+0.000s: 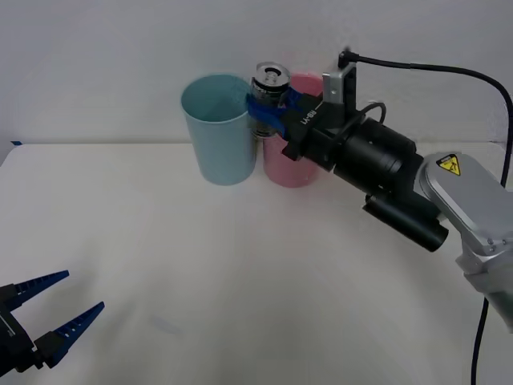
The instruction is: Grasp the object on the table and drop it into the matching bin: aluminum can to the light blue bin, PET bottle to the pink bin.
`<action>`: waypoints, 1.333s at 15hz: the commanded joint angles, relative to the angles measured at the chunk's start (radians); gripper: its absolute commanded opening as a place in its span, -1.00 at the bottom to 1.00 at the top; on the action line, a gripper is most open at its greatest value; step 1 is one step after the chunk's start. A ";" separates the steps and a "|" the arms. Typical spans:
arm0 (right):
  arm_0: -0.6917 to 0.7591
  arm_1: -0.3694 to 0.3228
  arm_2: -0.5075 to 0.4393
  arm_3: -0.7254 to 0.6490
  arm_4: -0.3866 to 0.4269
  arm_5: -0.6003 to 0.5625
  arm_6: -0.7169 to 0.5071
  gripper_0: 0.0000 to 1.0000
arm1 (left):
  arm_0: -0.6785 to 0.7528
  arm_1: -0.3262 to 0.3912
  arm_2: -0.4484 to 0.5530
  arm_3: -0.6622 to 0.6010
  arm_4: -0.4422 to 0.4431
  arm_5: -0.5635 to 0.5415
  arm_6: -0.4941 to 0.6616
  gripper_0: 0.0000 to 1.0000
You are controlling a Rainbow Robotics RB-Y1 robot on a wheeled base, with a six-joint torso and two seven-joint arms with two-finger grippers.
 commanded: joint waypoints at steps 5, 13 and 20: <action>-0.215 0.117 0.021 0.271 0.096 0.003 -0.004 -1.00 | 0.000 0.000 0.000 0.000 0.000 0.000 0.000 1.00; -0.448 0.275 0.032 0.627 0.139 0.106 0.016 -0.99 | 0.000 0.000 0.000 0.000 0.000 0.000 0.000 1.00; -0.474 0.314 0.099 0.673 0.139 0.273 0.022 -0.75 | 0.000 0.000 0.000 0.000 0.000 0.000 0.000 1.00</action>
